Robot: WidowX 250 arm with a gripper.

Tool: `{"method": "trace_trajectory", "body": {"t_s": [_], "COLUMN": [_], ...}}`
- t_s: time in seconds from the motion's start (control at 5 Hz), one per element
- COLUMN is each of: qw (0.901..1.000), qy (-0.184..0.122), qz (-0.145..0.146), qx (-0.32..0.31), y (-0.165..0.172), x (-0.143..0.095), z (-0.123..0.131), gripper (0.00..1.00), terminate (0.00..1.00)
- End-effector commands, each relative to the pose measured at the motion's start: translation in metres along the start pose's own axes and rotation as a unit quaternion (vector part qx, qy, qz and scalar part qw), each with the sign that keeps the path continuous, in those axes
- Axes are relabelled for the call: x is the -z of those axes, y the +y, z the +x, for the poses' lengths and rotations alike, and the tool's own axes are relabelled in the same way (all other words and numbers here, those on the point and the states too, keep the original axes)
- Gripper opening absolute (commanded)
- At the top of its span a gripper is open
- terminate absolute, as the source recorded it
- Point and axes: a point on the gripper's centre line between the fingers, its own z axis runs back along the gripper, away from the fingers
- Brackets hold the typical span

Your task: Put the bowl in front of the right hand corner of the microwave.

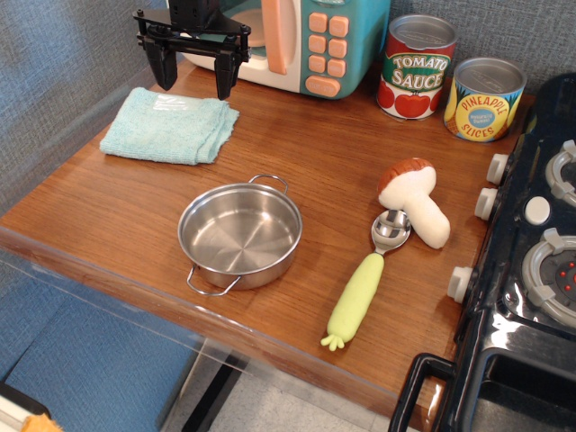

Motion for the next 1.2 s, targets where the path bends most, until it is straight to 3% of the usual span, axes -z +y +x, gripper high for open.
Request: {"method": "trace_trajectory", "body": {"t_s": [0.0, 0.4, 0.6, 0.8, 1.0], "qw": [1.0, 0.9931, 0.9785, 0.9641, 0.9594], "qy": [0.0, -0.042, -0.08, -0.092, -0.073], "qz": [0.0, -0.019, -0.026, -0.043, -0.038], "qx": [0.0, 0.108, 0.188, 0.245, 0.27], "y": [0.0, -0.046, -0.078, -0.108, -0.125], "x": [0.0, -0.028, -0.052, -0.059, -0.043], "z": [0.0, -0.068, -0.116, -0.156, -0.172], "gripper": [1.0, 1.0, 1.0, 1.0, 1.0], "terminate": [0.0, 0.0, 0.0, 0.0, 0.0]}}
